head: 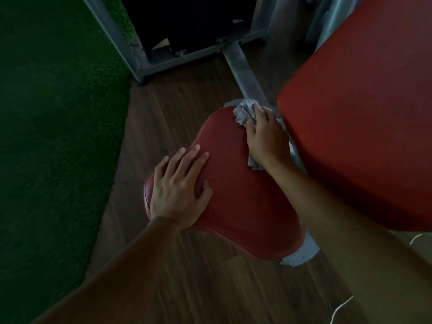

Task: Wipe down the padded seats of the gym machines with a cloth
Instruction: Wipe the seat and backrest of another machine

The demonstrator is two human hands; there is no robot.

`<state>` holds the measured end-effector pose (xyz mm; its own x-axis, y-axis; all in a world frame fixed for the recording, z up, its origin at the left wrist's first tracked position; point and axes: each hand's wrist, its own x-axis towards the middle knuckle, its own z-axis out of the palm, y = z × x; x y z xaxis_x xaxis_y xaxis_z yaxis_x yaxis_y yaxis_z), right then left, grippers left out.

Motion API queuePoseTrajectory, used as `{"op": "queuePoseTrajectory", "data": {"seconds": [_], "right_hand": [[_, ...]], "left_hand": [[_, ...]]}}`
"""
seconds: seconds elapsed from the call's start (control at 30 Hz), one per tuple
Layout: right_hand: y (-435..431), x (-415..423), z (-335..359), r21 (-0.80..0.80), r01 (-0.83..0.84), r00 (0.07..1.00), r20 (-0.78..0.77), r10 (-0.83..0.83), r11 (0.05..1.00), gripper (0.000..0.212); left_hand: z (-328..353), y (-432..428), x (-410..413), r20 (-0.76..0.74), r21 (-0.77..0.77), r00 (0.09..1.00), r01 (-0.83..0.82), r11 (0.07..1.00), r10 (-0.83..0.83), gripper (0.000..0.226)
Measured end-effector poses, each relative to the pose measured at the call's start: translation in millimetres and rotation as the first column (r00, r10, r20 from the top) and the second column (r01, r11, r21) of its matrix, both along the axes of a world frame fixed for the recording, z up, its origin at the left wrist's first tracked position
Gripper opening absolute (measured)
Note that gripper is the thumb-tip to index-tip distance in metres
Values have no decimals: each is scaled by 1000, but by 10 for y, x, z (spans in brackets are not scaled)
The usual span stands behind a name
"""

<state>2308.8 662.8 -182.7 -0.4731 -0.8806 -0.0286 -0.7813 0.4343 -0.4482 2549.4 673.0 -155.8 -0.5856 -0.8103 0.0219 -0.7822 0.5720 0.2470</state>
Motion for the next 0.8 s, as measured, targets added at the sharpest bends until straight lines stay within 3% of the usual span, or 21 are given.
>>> {"op": "queuePoseTrajectory", "data": {"seconds": [0.3,0.57,0.63,0.8], "right_hand": [[229,63,15,-76,12,1000,6,-12,997,48],[1163,533,194,-109,-69,979,-200,46,992,47],[1340,750,225,-83,-37,970,-245,15,996,47],[1315,1103,195,-113,172,975,-125,-186,979,45]], "left_hand": [[5,4,9,7,1,1000,28,1000,-28,59],[1,6,-2,-40,48,999,38,998,-37,58],[9,-8,14,-76,63,996,50,997,-46,57],[39,-30,90,-213,127,973,113,985,-84,52]]}}
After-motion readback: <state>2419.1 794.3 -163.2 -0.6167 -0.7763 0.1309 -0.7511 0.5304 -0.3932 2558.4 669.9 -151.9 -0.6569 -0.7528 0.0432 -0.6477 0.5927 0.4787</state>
